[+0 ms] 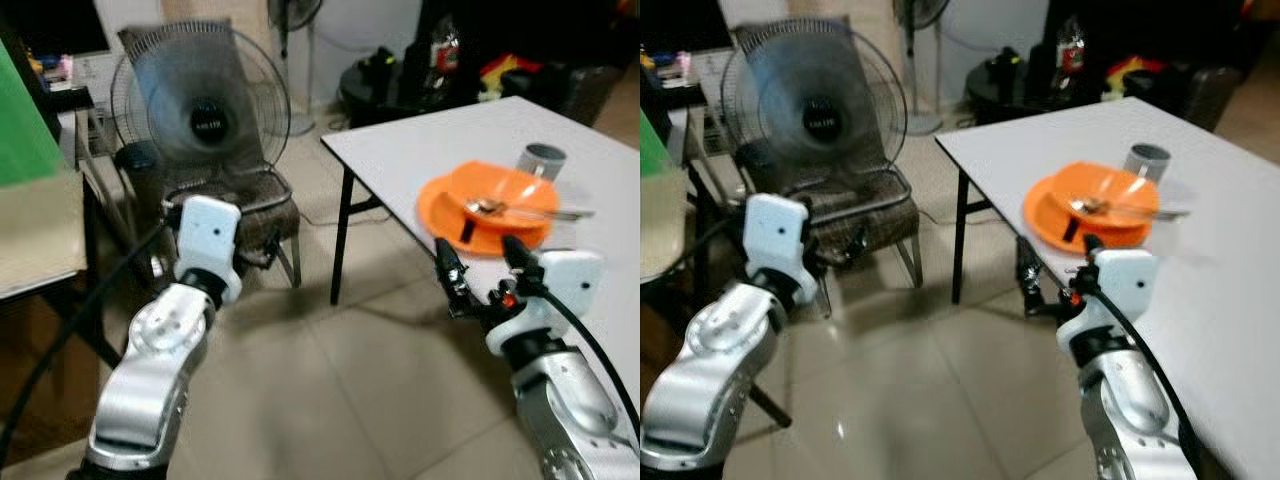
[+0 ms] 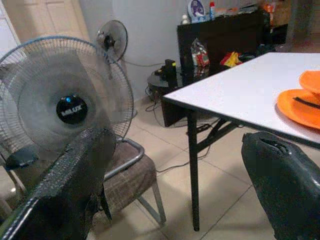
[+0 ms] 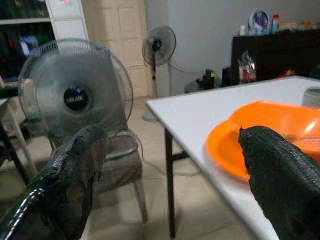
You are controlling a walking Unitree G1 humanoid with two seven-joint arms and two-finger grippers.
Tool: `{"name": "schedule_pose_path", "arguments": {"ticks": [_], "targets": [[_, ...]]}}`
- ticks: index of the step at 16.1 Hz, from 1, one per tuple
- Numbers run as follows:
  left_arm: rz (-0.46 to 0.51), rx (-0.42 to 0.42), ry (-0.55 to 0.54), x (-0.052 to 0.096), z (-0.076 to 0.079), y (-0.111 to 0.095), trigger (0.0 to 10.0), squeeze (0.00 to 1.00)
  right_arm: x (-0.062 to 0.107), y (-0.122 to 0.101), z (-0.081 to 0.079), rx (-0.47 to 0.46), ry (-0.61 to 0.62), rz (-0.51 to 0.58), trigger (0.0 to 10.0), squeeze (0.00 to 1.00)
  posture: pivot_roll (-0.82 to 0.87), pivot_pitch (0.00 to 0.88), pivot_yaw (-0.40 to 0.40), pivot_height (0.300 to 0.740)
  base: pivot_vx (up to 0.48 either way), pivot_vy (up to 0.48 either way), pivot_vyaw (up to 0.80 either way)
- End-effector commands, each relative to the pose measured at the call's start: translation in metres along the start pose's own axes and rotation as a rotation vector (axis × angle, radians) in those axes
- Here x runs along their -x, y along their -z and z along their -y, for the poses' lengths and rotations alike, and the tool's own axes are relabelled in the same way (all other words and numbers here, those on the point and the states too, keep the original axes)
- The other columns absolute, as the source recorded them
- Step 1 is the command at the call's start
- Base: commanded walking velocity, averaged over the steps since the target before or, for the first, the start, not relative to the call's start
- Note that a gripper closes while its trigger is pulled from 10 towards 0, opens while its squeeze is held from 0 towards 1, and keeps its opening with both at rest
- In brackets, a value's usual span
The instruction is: Setting the table
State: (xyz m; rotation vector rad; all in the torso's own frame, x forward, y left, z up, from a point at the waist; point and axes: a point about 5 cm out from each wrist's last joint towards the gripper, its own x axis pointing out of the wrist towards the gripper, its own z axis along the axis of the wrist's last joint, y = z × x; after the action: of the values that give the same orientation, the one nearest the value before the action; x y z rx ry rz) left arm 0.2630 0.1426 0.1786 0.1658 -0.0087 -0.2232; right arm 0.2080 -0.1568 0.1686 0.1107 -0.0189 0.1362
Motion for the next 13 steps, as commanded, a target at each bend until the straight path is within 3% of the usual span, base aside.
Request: {"name": "schedule_pose_path", "arguments": {"ticks": [1, 4, 13], "targets": [[-0.021, -0.011, -0.030, 0.0010, -0.0064, 0.0023, 10.0, 0.00, -0.0013, -0.0027, -0.0061, -0.014, -0.033, 0.016, 10.0, 0.00, 0.00, 0.000, -0.007, 0.740, 0.000, 0.334, 0.00], [-0.024, -0.009, -0.047, 0.0035, -0.0074, 0.0032, 10.0, 0.00, -0.0004, -0.0016, -0.0116, -0.079, -0.101, -0.007, 10.0, 0.00, 0.01, 0.000, -0.018, 0.740, 0.000, 0.336, 0.00], [-0.044, 0.006, -0.083, 0.0100, -0.0076, 0.0083, 10.0, 0.00, -0.0051, -0.0008, -0.0106, -0.008, -0.132, -0.025, 10.0, 0.00, 0.02, 0.000, -0.045, 0.740, 0.000, 0.337, 0.00]]}}
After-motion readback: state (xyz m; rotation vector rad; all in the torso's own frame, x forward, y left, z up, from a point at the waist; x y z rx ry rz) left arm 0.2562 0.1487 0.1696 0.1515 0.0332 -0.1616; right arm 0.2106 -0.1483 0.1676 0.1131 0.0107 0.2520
